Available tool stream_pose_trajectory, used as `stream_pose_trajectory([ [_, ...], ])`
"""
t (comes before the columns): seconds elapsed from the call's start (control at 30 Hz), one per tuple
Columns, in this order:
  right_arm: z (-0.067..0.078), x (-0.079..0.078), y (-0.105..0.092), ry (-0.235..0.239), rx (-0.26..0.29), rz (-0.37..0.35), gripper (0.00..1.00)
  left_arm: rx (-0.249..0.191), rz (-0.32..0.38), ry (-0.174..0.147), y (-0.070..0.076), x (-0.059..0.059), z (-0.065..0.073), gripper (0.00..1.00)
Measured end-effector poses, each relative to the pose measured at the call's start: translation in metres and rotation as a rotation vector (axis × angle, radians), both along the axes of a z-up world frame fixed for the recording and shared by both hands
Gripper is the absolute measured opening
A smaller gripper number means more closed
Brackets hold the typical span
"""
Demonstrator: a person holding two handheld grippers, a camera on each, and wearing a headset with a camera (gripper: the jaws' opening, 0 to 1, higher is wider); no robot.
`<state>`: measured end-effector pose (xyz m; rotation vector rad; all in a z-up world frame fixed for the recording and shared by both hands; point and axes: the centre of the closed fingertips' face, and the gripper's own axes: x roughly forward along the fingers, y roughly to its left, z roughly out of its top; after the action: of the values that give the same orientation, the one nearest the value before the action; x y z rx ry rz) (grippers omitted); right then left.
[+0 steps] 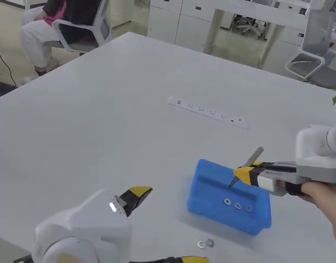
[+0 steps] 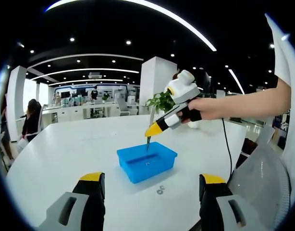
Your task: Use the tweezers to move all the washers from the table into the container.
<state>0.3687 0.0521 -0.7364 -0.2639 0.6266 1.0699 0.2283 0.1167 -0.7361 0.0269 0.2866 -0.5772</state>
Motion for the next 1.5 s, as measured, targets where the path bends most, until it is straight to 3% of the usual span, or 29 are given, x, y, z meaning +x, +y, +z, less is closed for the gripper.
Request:
stream_pose_trajectory([
  [0.3,0.01,-0.012,0.0,0.004,0.025,0.005,0.04,0.007,-0.008,0.004,-0.001,0.0,-0.002,0.81],
  [0.57,0.001,-0.02,-0.001,0.041,0.04,-0.001,0.04,0.016,-0.016,0.009,-0.002,-0.001,-0.004,0.81],
  [0.7,-0.005,-0.026,0.001,0.06,0.045,-0.008,0.04,-0.029,-0.031,-0.011,-0.005,-0.002,0.003,0.84],
  [1.03,-0.015,-0.038,0.003,0.112,0.068,0.0,0.04,-0.02,-0.025,-0.003,-0.004,-0.002,0.002,0.84],
  [1.5,-0.034,-0.051,0.004,0.14,0.037,0.02,0.04,-0.01,-0.014,0.0,-0.002,-0.002,0.0,0.83],
])
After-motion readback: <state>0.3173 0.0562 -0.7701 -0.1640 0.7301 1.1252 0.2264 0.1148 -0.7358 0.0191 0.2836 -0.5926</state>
